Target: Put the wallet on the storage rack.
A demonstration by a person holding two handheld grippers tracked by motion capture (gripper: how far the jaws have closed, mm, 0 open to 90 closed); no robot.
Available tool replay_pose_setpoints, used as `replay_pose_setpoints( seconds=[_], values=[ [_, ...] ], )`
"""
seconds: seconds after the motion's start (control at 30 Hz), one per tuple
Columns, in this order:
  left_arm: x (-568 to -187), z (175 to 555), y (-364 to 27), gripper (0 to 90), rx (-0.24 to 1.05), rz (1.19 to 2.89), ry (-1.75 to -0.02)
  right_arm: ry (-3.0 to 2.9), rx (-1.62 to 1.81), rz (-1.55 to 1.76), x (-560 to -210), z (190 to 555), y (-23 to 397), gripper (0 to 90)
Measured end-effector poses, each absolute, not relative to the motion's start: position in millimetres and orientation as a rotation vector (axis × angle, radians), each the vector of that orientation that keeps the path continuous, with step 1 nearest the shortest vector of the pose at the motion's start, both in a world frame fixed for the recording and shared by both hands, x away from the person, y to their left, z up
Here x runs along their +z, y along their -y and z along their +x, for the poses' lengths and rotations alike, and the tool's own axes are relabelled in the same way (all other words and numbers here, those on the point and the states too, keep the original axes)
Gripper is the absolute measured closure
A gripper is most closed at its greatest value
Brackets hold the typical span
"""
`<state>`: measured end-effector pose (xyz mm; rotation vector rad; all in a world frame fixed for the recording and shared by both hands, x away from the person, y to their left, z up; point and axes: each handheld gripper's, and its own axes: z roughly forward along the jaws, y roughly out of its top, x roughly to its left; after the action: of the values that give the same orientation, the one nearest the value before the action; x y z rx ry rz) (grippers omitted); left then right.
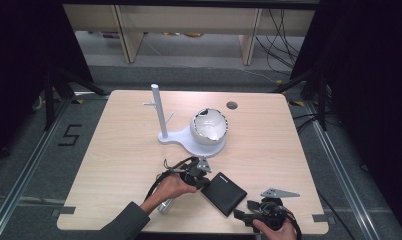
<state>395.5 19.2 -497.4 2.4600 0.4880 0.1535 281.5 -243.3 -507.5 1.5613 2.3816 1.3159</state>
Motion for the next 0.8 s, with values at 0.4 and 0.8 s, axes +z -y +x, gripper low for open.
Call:
replay_pose_setpoints(
  seconds=[0.4, 0.8],
  values=[
    [-497, 375, -14, 88.3, 0.109, 2.467, -0.444, -2.340, 1.334, 1.655, -508, 287, 240, 26.4],
    [-497, 356, -10, 87.4, 0.069, 2.471, -0.389, -2.267, 1.352, 1.708, -509, 313, 246, 32.8]
  ],
)
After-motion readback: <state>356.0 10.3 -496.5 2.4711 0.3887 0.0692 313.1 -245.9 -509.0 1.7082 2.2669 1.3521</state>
